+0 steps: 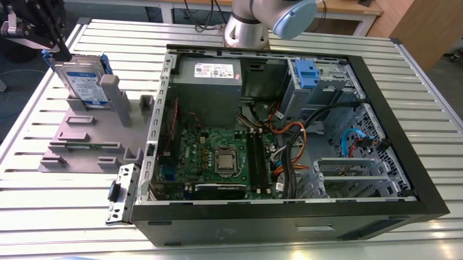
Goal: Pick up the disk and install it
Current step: 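Pick up the disk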
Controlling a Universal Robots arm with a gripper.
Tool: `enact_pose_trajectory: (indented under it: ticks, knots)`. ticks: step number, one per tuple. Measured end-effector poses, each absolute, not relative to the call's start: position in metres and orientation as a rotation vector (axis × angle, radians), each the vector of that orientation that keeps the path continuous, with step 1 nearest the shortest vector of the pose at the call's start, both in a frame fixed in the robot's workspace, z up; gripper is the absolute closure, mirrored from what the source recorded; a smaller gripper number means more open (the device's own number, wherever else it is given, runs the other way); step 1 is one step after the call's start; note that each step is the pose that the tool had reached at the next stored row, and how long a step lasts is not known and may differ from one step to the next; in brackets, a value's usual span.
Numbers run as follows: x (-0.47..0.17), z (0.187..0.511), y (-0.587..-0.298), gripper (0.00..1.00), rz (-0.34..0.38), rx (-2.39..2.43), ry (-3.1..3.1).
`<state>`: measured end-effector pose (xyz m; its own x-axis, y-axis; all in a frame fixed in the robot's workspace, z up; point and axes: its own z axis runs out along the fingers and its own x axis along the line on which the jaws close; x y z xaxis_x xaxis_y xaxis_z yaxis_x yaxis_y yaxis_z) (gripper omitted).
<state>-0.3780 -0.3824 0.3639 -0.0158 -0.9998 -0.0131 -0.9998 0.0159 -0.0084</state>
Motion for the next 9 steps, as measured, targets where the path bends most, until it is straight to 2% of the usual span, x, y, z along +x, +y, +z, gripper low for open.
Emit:
enact_pose_trajectory:
  ticks: [9]
  knots:
    - [-0.3779,0.3639,-0.3824,0.89,0.003,-2.2,2.223]
